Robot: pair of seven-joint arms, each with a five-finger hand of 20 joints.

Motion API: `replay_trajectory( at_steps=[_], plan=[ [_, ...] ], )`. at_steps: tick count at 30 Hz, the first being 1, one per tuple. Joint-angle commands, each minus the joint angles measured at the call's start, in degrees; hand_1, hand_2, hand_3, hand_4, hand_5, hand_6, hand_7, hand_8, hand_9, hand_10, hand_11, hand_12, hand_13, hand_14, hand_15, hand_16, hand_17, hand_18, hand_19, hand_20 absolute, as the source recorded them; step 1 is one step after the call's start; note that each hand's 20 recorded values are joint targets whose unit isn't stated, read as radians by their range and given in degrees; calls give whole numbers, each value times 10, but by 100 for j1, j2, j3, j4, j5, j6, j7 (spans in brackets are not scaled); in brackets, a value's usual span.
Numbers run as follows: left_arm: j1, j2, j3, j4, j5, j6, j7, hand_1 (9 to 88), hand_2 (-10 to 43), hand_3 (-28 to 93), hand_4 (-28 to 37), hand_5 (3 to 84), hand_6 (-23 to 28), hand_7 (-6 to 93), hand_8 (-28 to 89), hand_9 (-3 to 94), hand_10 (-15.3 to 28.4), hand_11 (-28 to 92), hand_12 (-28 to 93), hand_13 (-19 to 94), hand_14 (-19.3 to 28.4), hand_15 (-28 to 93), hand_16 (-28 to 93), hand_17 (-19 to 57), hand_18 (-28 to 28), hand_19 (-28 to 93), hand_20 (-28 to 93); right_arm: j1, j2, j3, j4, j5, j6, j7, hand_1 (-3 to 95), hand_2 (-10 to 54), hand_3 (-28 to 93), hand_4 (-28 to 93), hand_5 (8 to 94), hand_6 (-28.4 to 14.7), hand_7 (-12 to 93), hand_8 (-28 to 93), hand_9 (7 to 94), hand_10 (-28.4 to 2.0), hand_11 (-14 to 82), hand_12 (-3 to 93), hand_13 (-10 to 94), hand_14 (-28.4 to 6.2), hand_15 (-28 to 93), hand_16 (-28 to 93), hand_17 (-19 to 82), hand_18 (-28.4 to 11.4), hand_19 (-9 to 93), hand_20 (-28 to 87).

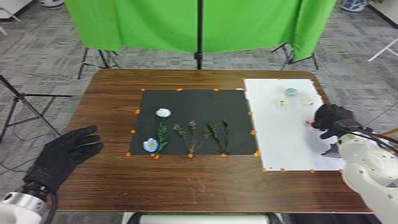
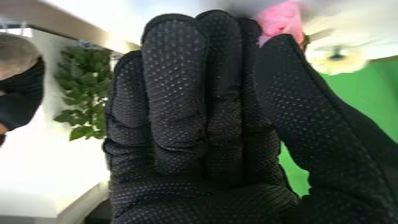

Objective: Arrange flowers

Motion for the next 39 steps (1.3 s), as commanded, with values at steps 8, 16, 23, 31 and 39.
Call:
replay_trajectory(
  at_steps=[8,16,23,31,39],
  plan=[
    [-153,78,-40,40,3,41,-138,257,66,761,-275,357,66,313,-155,314,158,401,134,258,179,562,-73,-65,230,610,39,1636,-730,-1735,-912,-24,754,-935,493,-76,819,-283,746,11,376,-91,873,-49,194,397,828,-26,486,263,371,-156,788,335],
    [-171,121,33,62,-17,73,-166,258,66,761,-277,357,66,312,-155,314,158,402,133,257,180,562,-74,-65,230,610,38,2868,-1524,-3034,-574,-154,396,-1443,491,-77,820,-283,746,12,376,-89,875,-48,188,401,827,-25,487,265,370,-156,787,339],
    [-191,106,77,76,-8,63,-216,258,66,761,-277,357,66,311,-154,314,157,401,133,257,180,562,-73,-65,231,610,39,3324,-1950,-3827,-162,-508,206,-1533,489,-76,819,-283,743,12,377,-91,873,-47,183,401,823,-25,490,269,369,-155,787,340],
    [-213,101,124,90,0,35,-227,259,66,760,-276,357,66,312,-155,314,158,401,133,257,179,561,-73,-65,230,610,39,3571,-2219,-4382,328,-810,269,-1158,488,-75,818,-283,740,14,379,-92,872,-46,182,401,822,-24,490,270,368,-154,786,341],
    [-255,107,172,116,2,28,-229,259,66,759,-275,356,66,313,-155,314,158,402,134,257,179,561,-73,-65,230,610,38,3708,-2502,-4576,826,-1059,371,-975,488,-74,815,-283,737,16,383,-94,870,-45,181,402,818,-23,493,274,366,-153,786,342]
  ],
)
